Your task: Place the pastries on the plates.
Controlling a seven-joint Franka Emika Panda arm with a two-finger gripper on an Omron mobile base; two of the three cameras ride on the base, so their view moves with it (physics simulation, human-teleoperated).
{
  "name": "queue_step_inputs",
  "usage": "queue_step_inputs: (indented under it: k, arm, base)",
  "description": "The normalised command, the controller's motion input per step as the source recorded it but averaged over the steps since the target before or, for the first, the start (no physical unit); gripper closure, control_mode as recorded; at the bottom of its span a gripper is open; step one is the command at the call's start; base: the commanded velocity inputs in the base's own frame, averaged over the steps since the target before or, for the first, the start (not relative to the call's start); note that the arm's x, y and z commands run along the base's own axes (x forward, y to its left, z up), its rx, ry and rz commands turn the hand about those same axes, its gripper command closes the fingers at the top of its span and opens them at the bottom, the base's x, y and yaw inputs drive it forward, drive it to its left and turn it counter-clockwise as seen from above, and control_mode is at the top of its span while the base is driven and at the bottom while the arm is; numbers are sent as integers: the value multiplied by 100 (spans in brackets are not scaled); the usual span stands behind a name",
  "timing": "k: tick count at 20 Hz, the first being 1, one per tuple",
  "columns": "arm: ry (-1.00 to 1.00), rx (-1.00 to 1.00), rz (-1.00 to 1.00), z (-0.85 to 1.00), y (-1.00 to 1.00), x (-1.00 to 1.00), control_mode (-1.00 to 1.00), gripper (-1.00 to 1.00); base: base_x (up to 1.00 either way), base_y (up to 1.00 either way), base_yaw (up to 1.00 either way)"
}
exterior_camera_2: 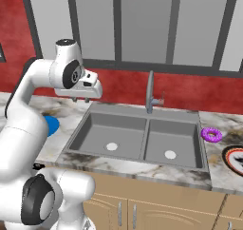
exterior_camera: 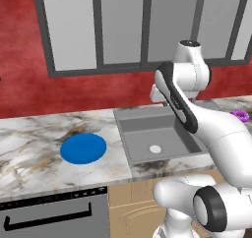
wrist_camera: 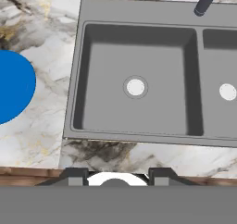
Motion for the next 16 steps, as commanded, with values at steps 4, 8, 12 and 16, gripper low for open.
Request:
queue_step_inputs:
  k: [4,8,12,16]
  arm:
    - [0,0,0,0,-1,-12,-100,-100]
    - [0,0,0,0,-30,-54,-100,-100]
    - [0,0,0,0,-26,-56,-100,-100]
    - [2,0,0,0,-14,-49,-100,-100]
  base:
    - [0,0,0]
    - [0,0,0]
    - [0,0,0]
    - [0,0,0]
